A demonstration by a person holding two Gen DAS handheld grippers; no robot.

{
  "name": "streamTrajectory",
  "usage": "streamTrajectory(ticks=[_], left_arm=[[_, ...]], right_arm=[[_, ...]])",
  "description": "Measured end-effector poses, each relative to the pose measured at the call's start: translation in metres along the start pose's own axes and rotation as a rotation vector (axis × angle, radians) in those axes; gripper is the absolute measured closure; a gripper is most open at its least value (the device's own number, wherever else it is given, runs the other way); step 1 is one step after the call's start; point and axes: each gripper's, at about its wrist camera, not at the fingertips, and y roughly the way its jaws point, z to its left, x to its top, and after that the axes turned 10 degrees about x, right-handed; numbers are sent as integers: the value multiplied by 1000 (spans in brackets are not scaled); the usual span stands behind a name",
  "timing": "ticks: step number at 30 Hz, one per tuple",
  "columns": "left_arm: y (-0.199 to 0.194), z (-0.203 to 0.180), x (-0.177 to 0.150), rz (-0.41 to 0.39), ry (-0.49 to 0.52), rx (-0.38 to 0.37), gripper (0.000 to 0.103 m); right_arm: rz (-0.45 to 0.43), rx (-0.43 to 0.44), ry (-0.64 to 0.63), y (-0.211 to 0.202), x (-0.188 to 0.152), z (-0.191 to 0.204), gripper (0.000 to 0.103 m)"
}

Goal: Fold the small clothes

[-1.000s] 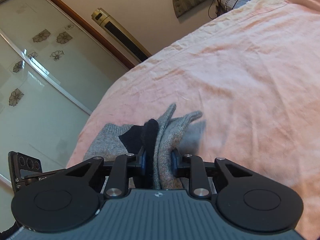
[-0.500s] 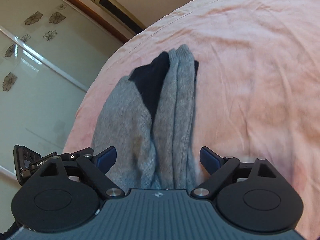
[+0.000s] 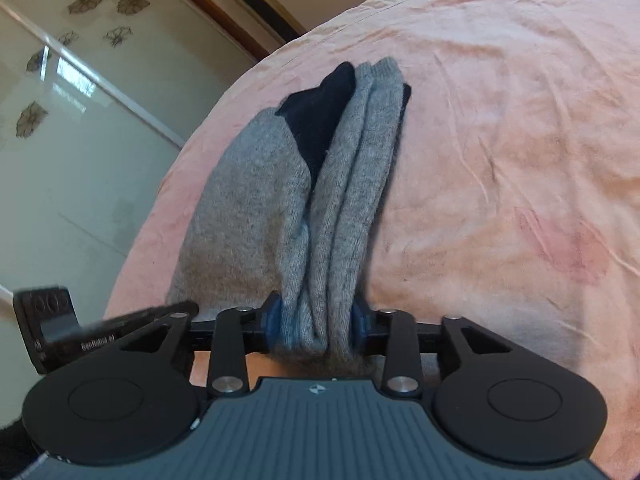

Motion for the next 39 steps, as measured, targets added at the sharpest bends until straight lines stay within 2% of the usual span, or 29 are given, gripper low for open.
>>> streamTrajectory(ticks=[1,2,3,6,11,12,13,16,17,18,19,20,21,22,23,24,25,26,28,30,31,32,33,34,36,37,39], left_arm=[[-7,5,-8,-50,-15,-1,40],[-10,8,-16,-109,-21,22,31],[-13,10,-23,-156,-40,39,31],[-14,11,-19,-162,-64,68,28],[-15,11,-19,-165,-62,57,24],[-16,12,-20,-166,-64,53,24],[-17,14,-22,-167,-66,51,24],[-18,15,-24,-169,-72,46,24],[-17,15,-24,-169,-73,42,22],[-16,15,-23,-168,-73,37,21],[-15,15,-23,-168,-73,35,20],[-15,14,-22,-168,-69,38,20],[-16,13,-22,-168,-64,46,20],[-18,10,-22,-170,-54,69,20],[-22,3,-20,-180,-25,111,20],[-27,-8,-18,-203,27,153,20],[-34,-21,-16,-242,91,157,20],[-39,-35,-13,-288,151,141,20],[-38,-64,-4,-332,259,105,20],[-15,-89,6,-294,366,90,20],[2,-96,9,-256,399,94,20],[23,-97,12,-184,412,108,20],[44,-94,13,-91,408,131,20],[48,-93,8,-141,430,131,18],[48,-92,6,-136,438,110,15],[48,-91,6,-138,433,105,15],[49,-87,8,-148,416,93,14]], right_arm=[[-55,-15,-27,-5,9,5,36],[-88,-18,-44,-7,19,10,36],[-107,-13,-39,-6,34,13,36],[-115,35,-26,15,71,19,36],[2,-89,55,84,111,2,37],[14,-89,65,93,109,-1,45],[27,-58,50,98,107,2,86],[-14,-50,-89,86,98,21,90],[-25,-78,-94,81,97,15,90],[-22,-120,-44,80,98,-2,90],[-20,-126,-5,80,95,-16,94],[-47,-85,8,74,89,-22,95],[-53,-68,20,69,86,-21,94],[-60,-60,29,64,85,-19,88],[-78,-67,34,57,86,-14,74],[-125,-89,24,49,87,-7,67],[-178,-110,-3,42,89,2,57],[-199,-102,-45,39,92,13,57],[-160,-67,-105,50,100,33,55],[-99,-66,-159,76,105,46,41],[-64,-83,-180,89,107,47,33],[-13,-121,-197,105,108,44,26],[52,-200,-206,120,106,33,25],[21,-199,-264,122,101,24,31],[-22,-163,-233,113,100,14,34],[-13,-162,-213,112,102,16,34],[25,-226,-231,113,108,34,36]])
